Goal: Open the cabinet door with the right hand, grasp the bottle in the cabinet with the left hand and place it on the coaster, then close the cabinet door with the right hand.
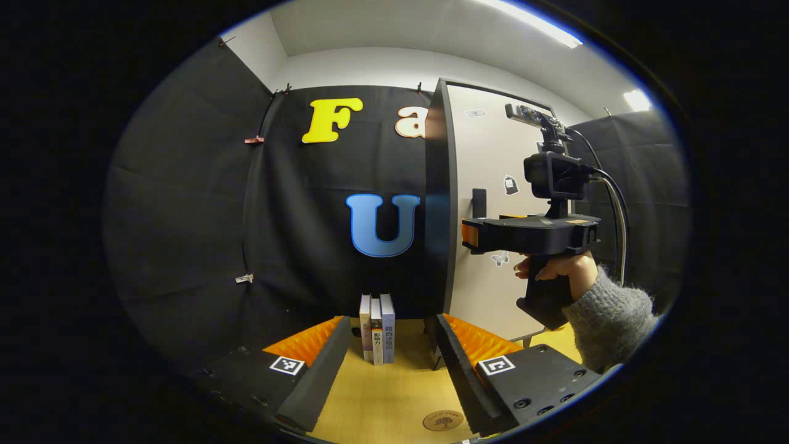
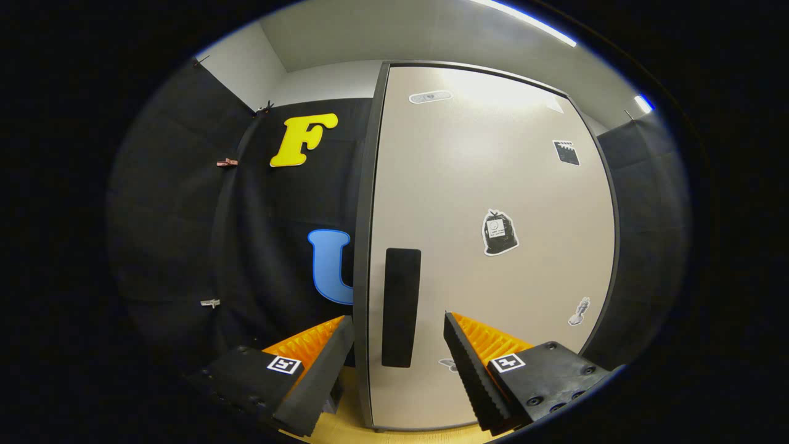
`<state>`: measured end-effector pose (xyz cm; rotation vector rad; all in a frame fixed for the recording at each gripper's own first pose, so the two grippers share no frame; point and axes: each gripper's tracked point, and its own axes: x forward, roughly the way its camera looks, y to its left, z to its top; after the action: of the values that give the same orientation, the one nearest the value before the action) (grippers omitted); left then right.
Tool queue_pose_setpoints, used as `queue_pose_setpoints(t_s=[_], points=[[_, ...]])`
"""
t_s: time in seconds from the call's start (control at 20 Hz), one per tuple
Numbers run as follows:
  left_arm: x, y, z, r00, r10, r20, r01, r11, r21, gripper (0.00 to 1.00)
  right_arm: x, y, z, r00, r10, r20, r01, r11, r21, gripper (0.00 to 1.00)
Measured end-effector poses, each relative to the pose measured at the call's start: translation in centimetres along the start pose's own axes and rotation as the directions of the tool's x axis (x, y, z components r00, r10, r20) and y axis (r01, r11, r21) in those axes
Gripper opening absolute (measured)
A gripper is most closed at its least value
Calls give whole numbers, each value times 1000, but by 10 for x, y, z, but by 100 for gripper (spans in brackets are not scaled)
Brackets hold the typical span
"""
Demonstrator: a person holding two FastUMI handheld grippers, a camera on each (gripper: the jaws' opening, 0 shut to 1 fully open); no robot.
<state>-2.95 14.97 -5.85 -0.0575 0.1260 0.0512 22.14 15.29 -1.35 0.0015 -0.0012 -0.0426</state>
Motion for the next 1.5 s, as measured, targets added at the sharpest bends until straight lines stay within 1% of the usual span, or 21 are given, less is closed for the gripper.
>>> queue_pose_setpoints(t_s=[0.1, 0.15, 0.25, 0.4, 0.45, 0.5, 0.55, 0.6, 0.65, 0.7, 0.75, 0.8, 0.9, 0.95, 1.0, 1.15, 1.3, 1.5], points=[[-1, 11, -7, 1000, 29, -11, -29, 1000, -1, 87, 11, 1, -8, 1000, -12, -18, 13, 1000, 4, 91], [0, 16, -9, 999, 42, -19, -42, 999, -1, 88, 15, 1, -11, 999, -20, -26, 20, 1000, 7, 87], [2, 22, -12, 998, 58, -35, -58, 998, -10, 88, 19, 2, -11, 999, -30, -19, 30, 1000, -1, 82], [2, 26, -14, 997, 71, -39, -71, 997, -9, 87, 24, 5, -7, 999, -36, 4, 36, 999, 7, 81], [2, 28, -13, 997, 74, -34, -74, 997, 2, 87, 25, 0, -5, 998, -61, 15, 61, 998, 9, 82], [1, 28, -13, 997, 77, -28, -77, 997, 14, 87, 25, -2, -1, 997, -76, 28, 75, 997, 10, 69], [1, 30, -12, 997, 78, -22, -78, 997, 22, 84, 26, -2, 3, 996, -79, 39, 78, 997, 14, 59], [2, 29, -12, 997, 78, -23, -77, 997, 25, 87, 27, -1, 4, 997, -70, 44, 69, 997, 23, 60], [1, 28, -13, 997, 76, -26, -75, 997, 22, 87, 29, 2, 5, 997, -60, 45, 59, 998, 31, 59], [1, 26, -15, 997, 71, -31, -71, 997, 14, 87, 28, -7, 5, 995, -96, 41, 95, 995, 20, 59], [-1, 24, -18, 997, 67, -36, -67, 998, 6, 87, 25, -5, 7, 994, -103, 40, 102, 994, 26, 48], [-3, 24, -19, 997, 67, -40, -67, 998, 3, 87, 32, -6, 5, 994, -102, 39, 102, 995, 20, 38], [-6, 25, -18, 996, 74, -39, -74, 997, 6, 87, 29, -6, 5, 992, -117, 37, 117, 993, -1, 38], [-7, 26, -18, 996, 78, -37, -78, 997, 7, 87, 29, -7, 5, 993, -115, 28, 115, 993, -7, 31], [-10, 26, -18, 996, 81, -37, -80, 997, 7, 87, 31, -7, 2, 993, -113, 21, 113, 994, -13, 30], [-14, 28, -17, 996, 88, -31, -88, 996, 2, 87, 27, -7, 2, 995, -96, -9, 95, 995, -42, 13], [-17, 31, -13, 996, 91, -26, -91, 996, 0, 87, 15, -5, 4, 998, -53, -26, 52, 998, -35, 13], [-27, 15, -13, 998, 66, -26, -66, 998, -5, 87, -25, -5, 7, 999, 7, -45, -7, 1000, -7, 13]])
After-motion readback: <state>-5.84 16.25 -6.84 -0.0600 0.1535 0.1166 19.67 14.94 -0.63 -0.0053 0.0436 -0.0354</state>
